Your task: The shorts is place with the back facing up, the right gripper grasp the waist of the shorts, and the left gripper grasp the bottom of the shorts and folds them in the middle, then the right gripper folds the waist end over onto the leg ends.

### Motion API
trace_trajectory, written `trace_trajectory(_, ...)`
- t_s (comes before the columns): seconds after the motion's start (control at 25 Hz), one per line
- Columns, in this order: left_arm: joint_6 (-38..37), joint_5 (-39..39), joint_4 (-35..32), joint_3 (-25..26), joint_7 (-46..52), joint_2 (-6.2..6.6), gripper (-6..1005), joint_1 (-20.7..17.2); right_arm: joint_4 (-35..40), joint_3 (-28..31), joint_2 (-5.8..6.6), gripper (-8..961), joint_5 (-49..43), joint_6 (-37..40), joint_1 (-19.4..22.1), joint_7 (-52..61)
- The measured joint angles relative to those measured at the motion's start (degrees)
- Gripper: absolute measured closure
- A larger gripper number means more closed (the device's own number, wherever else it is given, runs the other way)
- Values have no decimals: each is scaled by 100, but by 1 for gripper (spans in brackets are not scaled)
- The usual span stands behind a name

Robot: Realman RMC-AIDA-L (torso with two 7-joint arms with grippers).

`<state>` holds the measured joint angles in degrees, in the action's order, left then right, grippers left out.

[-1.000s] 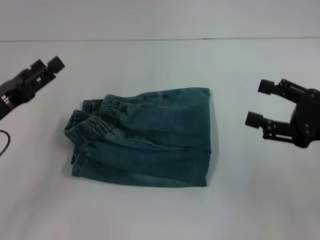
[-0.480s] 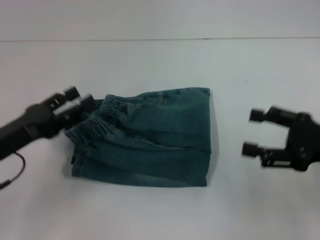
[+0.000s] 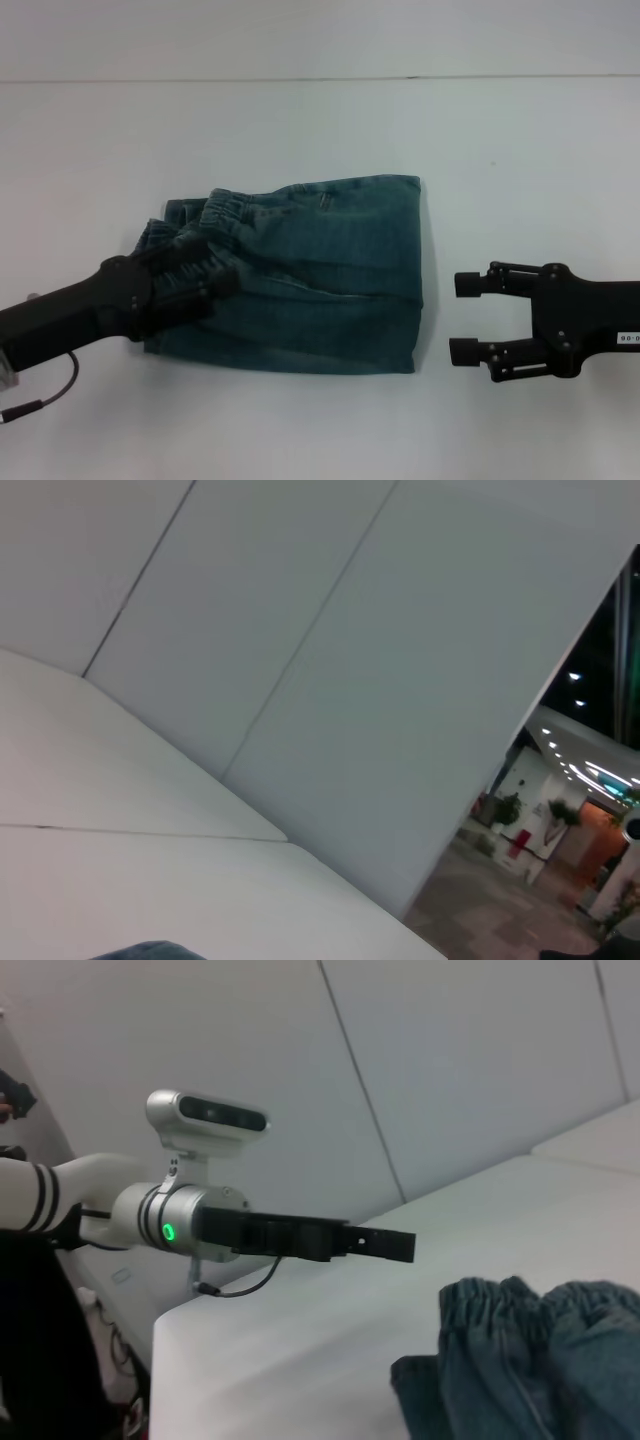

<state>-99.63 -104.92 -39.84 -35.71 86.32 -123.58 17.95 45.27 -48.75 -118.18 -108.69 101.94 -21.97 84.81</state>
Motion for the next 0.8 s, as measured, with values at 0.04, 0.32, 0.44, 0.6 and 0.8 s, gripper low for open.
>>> trace_trajectory(0.04, -14, -5, 9, -18, -39, -3, 108, 4, 11, -3, 3, 14, -22, 17, -5, 30)
trace_trajectory(0.32, -30, -222, 225, -73, -149, 9, 107, 128, 47, 16, 13, 15, -62, 49, -11, 66)
trace_trajectory(0.44, -35, -268, 279, -168, -182, 9, 107, 174, 52, 8, 15, 15, -64, 52, -19, 81)
trace_trajectory(0.6, -54, -273, 289, -267, -190, 9, 107, 194, 42, -20, 5, 15, -131, 54, -59, 140)
trace_trajectory(0.8, -148, -289, 293, -333, -194, 9, 108, 222, 58, -20, -18, 15, -211, 61, -69, 141)
